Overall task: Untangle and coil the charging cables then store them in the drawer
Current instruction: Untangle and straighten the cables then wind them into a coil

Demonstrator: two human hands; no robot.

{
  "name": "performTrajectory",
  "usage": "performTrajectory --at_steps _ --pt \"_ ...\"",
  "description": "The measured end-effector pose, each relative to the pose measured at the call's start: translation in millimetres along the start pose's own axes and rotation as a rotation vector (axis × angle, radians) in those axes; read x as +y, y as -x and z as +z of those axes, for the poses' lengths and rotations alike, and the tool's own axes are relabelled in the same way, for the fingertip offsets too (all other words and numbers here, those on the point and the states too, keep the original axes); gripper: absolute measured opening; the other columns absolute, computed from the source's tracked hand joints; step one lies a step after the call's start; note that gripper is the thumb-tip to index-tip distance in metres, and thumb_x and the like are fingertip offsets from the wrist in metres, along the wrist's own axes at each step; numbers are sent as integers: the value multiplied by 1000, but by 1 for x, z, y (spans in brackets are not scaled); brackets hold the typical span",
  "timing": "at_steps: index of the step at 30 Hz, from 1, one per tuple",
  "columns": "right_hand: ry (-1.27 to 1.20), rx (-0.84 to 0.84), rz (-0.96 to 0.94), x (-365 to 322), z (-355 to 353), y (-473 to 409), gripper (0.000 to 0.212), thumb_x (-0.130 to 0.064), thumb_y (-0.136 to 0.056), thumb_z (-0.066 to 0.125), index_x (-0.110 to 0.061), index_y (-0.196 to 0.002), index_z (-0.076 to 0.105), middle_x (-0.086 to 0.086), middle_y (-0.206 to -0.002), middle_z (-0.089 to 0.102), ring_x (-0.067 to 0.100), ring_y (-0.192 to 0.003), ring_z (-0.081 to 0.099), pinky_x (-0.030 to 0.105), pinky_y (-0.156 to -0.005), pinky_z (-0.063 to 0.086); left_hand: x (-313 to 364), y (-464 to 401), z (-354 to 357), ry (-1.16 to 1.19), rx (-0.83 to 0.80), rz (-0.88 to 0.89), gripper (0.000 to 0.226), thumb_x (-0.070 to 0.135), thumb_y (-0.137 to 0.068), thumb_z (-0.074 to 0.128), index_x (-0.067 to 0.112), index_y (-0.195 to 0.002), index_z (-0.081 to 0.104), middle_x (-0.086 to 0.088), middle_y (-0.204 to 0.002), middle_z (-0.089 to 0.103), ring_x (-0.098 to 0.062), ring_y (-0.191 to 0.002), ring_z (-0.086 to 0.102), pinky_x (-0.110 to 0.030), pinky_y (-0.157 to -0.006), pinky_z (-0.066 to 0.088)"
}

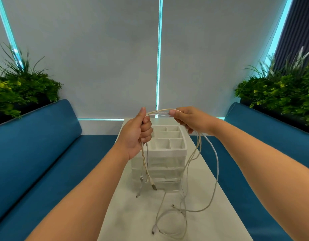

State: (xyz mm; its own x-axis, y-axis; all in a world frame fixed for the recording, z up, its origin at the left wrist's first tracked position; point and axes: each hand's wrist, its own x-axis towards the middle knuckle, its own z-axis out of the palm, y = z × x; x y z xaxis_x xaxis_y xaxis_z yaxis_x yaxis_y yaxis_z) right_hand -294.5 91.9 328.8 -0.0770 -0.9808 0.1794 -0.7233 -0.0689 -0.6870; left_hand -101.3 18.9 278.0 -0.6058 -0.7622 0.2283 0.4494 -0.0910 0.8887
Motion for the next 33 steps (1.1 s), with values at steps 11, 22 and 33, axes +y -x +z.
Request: performTrajectory --at_steps 11,22,33 --pt "-371 -75 63 11 -4 -10 36 -39 -101 43 -16 -73 49 -8 -55 31 11 -52 23 22 -48 27 11 1 -4 121 -42 3 38 40 -101 43 16 -76 59 11 -49 24 -1 -38 20 -14 -34 17" --pt "-180 55 51 28 39 -8 44 -55 -97 39 -18 -74 42 -2 -71 38 15 -64 40 34 -71 49 13 5 -9 242 -30 50 37 38 -101 42 12 -111 66 7 -57 12 -8 -47 9 -15 -35 15" --pt "288 74 44 30 68 -7 42 -52 -101 18 -17 -96 41 0 -76 50 20 -70 49 33 -68 41 16 5 -26 315 15 114 40 39 -99 46 10 -119 65 9 -54 21 -5 -42 19 -15 -35 22"
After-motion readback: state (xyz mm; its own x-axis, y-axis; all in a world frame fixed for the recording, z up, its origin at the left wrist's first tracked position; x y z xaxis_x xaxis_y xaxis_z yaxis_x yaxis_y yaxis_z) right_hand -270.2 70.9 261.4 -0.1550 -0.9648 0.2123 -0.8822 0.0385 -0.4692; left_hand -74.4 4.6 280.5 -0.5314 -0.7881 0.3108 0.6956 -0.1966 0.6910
